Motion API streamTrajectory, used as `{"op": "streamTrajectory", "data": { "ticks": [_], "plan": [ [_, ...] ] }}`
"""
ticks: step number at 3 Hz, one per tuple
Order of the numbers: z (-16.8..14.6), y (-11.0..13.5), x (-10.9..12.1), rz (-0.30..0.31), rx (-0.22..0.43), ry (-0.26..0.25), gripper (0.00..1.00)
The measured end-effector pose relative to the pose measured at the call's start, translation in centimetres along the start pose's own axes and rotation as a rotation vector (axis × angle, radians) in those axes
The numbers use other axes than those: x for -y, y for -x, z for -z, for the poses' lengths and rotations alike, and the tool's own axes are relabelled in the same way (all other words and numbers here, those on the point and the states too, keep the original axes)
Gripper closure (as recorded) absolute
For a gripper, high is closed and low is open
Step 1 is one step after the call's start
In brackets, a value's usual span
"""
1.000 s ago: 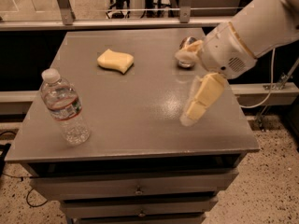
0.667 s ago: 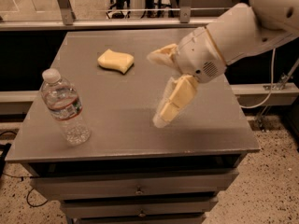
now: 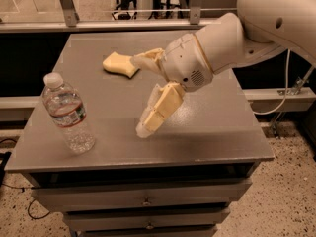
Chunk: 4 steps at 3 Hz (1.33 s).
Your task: Pick water bottle
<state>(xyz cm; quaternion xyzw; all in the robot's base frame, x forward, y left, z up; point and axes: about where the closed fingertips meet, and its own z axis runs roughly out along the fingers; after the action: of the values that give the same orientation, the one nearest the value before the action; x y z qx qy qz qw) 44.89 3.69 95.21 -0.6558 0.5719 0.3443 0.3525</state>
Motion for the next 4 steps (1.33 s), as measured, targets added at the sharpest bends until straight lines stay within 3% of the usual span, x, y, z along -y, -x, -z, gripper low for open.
{"op": "streamTrajectory", "data": {
  "ticks": [1, 2, 4],
  "plan": [
    [0.1, -0.1, 0.0, -0.001, -0.004, -0.001, 0.0],
    [-2.3, 0.1, 0.3, 0.006, 0.07, 0.008, 0.0],
    [-9.5, 0.9, 1.6, 0.039, 0.237, 0.073, 0.0]
  ]
}}
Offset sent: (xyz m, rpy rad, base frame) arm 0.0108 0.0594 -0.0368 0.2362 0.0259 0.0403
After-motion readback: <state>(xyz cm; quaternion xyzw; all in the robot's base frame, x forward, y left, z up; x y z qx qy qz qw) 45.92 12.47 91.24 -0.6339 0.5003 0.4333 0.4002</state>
